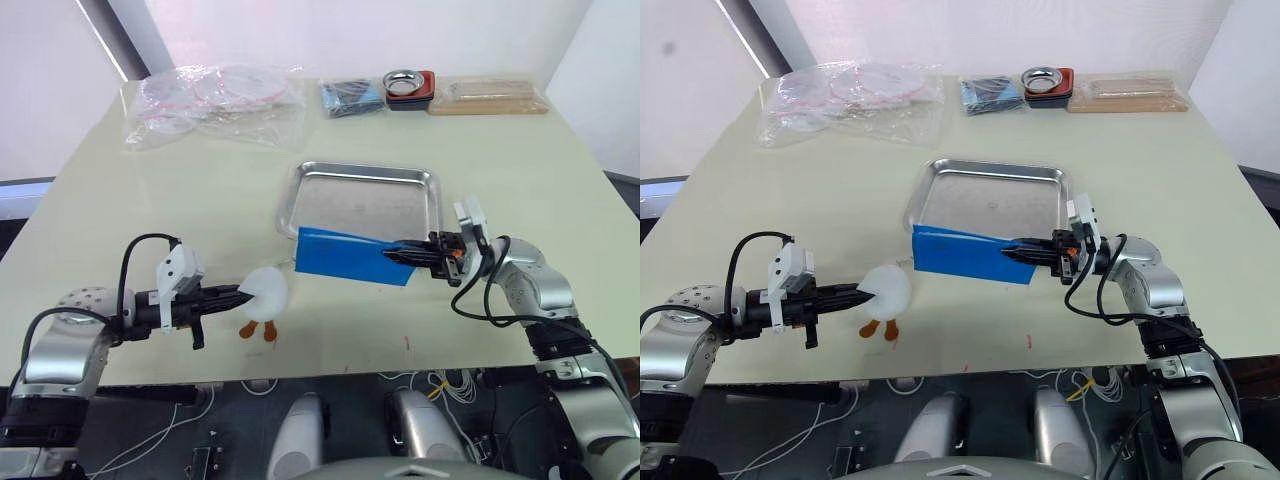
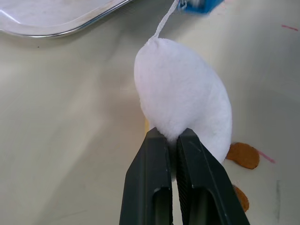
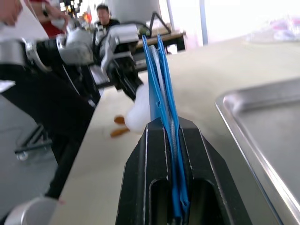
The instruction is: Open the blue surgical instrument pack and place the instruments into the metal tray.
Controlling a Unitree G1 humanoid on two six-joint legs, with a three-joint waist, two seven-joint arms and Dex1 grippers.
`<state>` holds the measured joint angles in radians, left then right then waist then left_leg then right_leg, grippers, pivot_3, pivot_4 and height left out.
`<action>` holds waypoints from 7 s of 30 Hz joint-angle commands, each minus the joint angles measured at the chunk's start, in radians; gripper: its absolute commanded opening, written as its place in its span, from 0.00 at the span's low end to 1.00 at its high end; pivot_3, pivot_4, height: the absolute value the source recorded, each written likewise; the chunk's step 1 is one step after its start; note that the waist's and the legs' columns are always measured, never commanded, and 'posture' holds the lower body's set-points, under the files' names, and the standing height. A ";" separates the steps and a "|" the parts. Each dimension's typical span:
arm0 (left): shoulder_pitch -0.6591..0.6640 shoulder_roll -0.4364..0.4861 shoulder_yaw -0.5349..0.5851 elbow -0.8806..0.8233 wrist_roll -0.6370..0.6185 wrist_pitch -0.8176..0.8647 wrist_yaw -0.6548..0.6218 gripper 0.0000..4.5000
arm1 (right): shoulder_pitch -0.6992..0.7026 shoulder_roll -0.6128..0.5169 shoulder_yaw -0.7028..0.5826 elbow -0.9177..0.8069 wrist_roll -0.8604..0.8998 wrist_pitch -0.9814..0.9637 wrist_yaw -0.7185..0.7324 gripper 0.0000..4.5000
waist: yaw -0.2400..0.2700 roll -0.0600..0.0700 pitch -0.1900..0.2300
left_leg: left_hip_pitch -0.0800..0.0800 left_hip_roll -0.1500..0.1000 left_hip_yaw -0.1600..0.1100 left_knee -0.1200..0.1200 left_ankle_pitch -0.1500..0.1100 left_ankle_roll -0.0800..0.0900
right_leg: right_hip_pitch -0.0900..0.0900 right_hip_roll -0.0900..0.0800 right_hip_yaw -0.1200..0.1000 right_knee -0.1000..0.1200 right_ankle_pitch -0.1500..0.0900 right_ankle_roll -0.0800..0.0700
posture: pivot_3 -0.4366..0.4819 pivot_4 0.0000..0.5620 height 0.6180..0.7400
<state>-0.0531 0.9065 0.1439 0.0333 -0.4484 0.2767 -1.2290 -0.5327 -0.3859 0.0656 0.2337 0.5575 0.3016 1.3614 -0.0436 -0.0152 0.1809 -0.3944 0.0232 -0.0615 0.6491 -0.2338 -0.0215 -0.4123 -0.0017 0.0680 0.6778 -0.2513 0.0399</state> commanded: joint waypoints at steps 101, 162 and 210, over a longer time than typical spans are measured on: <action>-0.261 -0.258 -0.092 -0.009 -0.049 -0.009 -0.022 0.51 | -0.002 -0.054 0.081 -0.029 -0.183 -0.118 0.054 0.00 | 0.001 -0.001 0.001 | -0.004 -0.001 0.000 0.001 0.000 0.000 | -0.003 0.000 0.000 0.001 0.003 -0.003 | 0.48 0.27 1.00; -0.306 -0.323 -0.164 0.162 0.082 -0.127 0.018 0.00 | 0.122 -0.159 0.111 -0.271 -0.125 0.046 -0.033 0.03 | 0.001 -0.001 0.001 | -0.003 -0.001 -0.001 0.001 0.000 0.000 | -0.002 0.000 0.000 0.001 0.001 0.000 | 0.48 0.27 1.00; -0.346 -0.360 -0.219 0.318 0.203 -0.115 0.075 0.00 | 0.374 -0.237 0.194 -0.305 -0.226 -0.062 -0.029 0.03 | 0.000 0.001 -0.004 | 0.013 -0.001 0.000 0.002 0.000 0.000 | 0.012 0.001 0.000 0.001 0.000 0.001 | 0.48 0.27 1.00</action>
<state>-0.4335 0.5454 -0.0727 0.3247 -0.2523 0.1276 -1.1567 -0.1712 -0.6155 0.2550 -0.0639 0.3308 0.2476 1.3259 -0.0436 -0.0140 0.1769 -0.3815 0.0222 -0.0619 0.6509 -0.2337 -0.0215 -0.4001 -0.0010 0.0685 0.6789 -0.2513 0.0405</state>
